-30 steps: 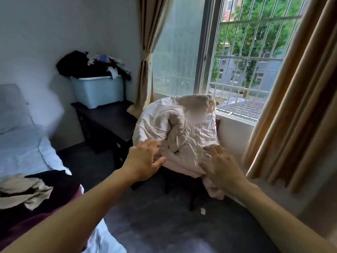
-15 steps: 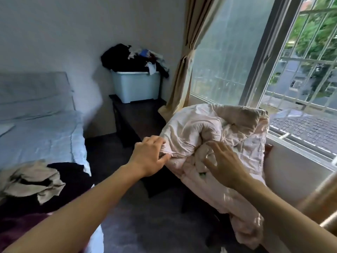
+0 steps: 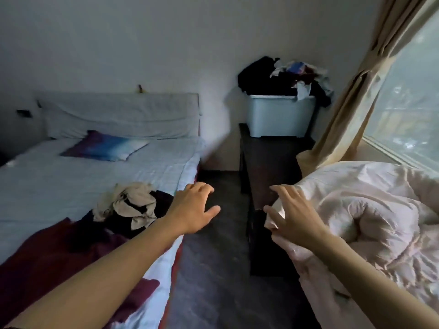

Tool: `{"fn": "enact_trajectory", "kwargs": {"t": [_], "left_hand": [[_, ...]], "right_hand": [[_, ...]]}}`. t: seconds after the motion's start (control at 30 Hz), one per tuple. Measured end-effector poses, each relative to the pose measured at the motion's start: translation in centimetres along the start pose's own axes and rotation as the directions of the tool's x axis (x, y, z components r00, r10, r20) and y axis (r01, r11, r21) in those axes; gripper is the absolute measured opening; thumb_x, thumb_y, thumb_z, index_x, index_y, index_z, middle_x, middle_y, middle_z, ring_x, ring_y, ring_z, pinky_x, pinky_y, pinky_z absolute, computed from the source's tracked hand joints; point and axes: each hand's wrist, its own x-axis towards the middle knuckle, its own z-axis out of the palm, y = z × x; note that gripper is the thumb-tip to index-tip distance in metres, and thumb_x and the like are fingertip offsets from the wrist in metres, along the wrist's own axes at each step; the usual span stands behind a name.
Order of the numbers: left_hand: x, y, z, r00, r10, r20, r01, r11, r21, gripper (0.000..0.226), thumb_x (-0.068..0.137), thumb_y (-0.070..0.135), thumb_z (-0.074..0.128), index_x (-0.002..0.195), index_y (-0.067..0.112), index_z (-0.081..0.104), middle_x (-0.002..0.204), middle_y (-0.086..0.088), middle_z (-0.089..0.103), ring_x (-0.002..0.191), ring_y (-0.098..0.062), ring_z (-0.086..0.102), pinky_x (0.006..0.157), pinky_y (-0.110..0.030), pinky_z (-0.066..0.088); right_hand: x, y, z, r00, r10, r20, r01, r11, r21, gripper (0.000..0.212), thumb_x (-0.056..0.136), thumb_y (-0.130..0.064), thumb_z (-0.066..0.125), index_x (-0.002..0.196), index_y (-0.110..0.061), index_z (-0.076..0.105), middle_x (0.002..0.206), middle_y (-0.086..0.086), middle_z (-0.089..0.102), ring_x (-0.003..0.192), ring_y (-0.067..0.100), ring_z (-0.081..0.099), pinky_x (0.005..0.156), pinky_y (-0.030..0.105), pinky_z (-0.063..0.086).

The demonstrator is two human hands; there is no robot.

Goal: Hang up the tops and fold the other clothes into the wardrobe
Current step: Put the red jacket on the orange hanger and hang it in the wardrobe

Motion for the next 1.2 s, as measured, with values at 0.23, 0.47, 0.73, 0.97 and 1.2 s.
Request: {"fn": "enact_trajectory", "kwargs": {"t": [0.23,0.47,0.73,0.97,1.2], "left_hand": [[-1.7,-6.6,-2.5,0.942,-0.327,-0.071,0.327,0.945,-0.010,0.049,0.090,0.053,0.057,0.130,0.025,0.052,0.136,0.003,0.051,0.127,-0.024,0.047,0.107,-0.043,0.039],[-3.5,-14.3,-2.5,0.858,-0.496,-0.131,0.506,0.861,0.050,0.053,0.090,0.055,0.055,0.134,0.025,0.049,0.141,0.003,0.050,0.129,-0.022,0.045,0.102,-0.039,0.037],[-2.9,-26.3,-3.3,0.748,-0.638,-0.180,0.638,0.767,-0.067,0.051,0.092,0.056,0.054,0.132,0.024,0.050,0.137,0.001,0.050,0.127,-0.024,0.046,0.103,-0.045,0.041],[-5.0,-33.3,-3.0,0.641,-0.743,-0.192,0.740,0.665,-0.101,0.049,0.093,0.052,0.055,0.132,0.022,0.051,0.138,0.001,0.051,0.125,-0.023,0.046,0.103,-0.047,0.041],[-6.7,-38.3,-1.2,0.450,-0.879,-0.157,0.879,0.467,-0.097,0.052,0.093,0.052,0.057,0.135,0.023,0.050,0.140,0.002,0.050,0.128,-0.021,0.046,0.105,-0.049,0.042]], "right_hand": [[7.6,-2.7,3.6,0.980,-0.180,0.085,0.165,0.974,0.155,0.058,0.096,-0.051,0.051,0.145,-0.022,0.039,0.147,0.003,0.042,0.134,0.027,0.040,0.107,0.048,0.039],[14.9,-10.9,9.3,0.901,-0.398,0.173,0.365,0.910,0.196,0.061,0.096,-0.055,0.048,0.147,-0.026,0.035,0.152,0.001,0.037,0.140,0.025,0.035,0.112,0.049,0.034],[23.1,-20.6,14.7,0.815,-0.536,0.221,0.479,0.837,0.266,0.058,0.096,-0.051,0.051,0.146,-0.023,0.039,0.150,0.000,0.041,0.137,0.022,0.037,0.111,0.044,0.036],[28.3,-27.6,20.7,0.721,-0.634,0.279,0.542,0.767,0.344,0.054,0.098,-0.045,0.053,0.144,-0.019,0.042,0.146,0.003,0.043,0.132,0.024,0.041,0.109,0.043,0.037],[34.1,-32.1,28.8,0.559,-0.766,0.319,0.615,0.640,0.461,0.054,0.097,-0.043,0.054,0.143,-0.018,0.043,0.145,0.004,0.045,0.132,0.024,0.042,0.108,0.040,0.037]]}}
